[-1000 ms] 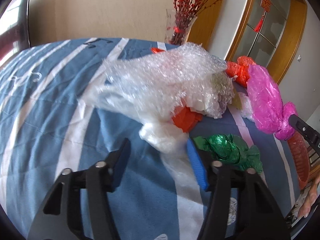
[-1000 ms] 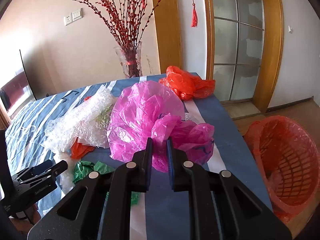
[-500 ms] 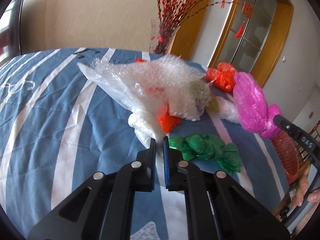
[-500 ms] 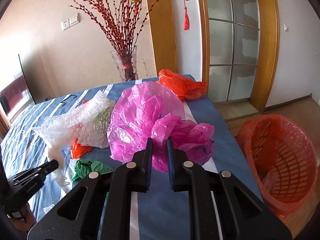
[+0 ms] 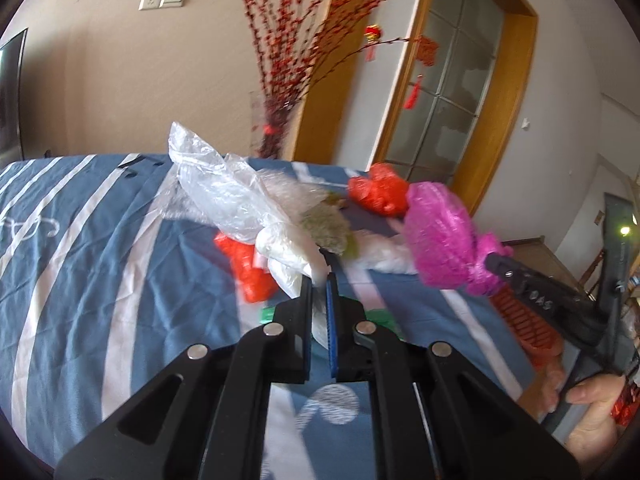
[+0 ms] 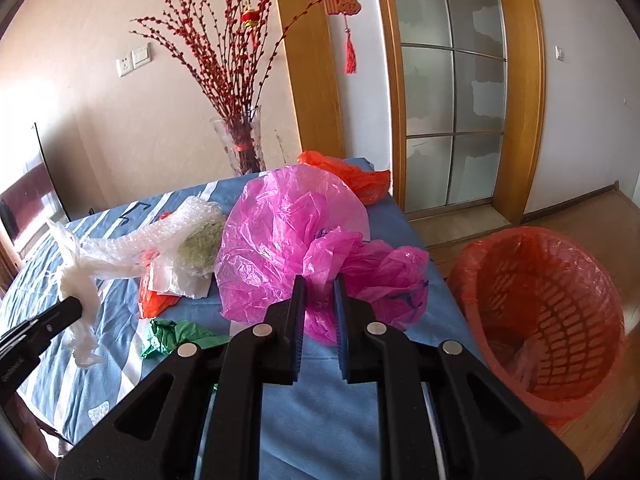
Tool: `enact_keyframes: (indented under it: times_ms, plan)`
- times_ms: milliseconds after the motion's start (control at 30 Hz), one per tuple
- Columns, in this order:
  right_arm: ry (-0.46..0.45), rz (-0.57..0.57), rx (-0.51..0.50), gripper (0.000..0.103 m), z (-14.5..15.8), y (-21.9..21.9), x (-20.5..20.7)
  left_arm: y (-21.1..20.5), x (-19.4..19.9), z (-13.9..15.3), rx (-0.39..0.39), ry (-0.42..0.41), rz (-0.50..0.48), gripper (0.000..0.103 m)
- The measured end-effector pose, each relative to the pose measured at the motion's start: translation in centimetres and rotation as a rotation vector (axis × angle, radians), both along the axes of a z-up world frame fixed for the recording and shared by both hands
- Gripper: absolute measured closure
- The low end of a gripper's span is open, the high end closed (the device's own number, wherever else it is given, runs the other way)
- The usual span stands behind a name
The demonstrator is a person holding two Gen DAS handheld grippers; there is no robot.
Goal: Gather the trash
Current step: 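Carry the pink bag and white bag in both tools over the basket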
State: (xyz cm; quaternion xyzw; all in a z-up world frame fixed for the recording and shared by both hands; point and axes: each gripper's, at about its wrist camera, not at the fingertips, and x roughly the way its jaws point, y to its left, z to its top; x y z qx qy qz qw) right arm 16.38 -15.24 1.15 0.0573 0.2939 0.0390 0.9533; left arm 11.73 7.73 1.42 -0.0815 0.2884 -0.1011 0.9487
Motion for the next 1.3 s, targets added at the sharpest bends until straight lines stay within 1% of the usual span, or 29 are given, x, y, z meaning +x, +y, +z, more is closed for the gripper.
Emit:
enact_keyframes:
  times_ms: [200, 433, 733, 967, 1200, 1300]
  plan:
    - [-0.012, -0.031, 0.003, 0.089, 0.2, -1.6, -0.8, -2.4, -0.8, 1.5, -0.016, -0.030, -0.075, 0.095]
    - [-0.017, -0.063, 0.013, 0.089, 0.4, -3.4, -1.2, -5.5, -1.0, 2.2, -0.018, -0.046, -0.154, 0.095]
    - [-0.032, -0.127, 0.022, 0.089, 0.8, -6.5, -2.3, -9.2, 0.7, 1.9, -0.032, -0.034, -0.241, 0.095]
    - [-0.042, -0.225, 0.029, 0.089, 1.1, -10.9, -3.4, -13.5, 2.4, 1.4, -0.065, -0.024, -0.340, 0.095]
    - [-0.043, -0.329, 0.048, 0.089, 1.0, -15.5, -4.3, -18.3, 3.9, 0.6, -0.075, -0.006, -0.439, 0.095]
    - [-0.041, -0.358, 0.057, 0.089, 0.8, -16.8, -4.5, -20.1, 4.6, 0.3, -0.079, 0.005, -0.475, 0.095]
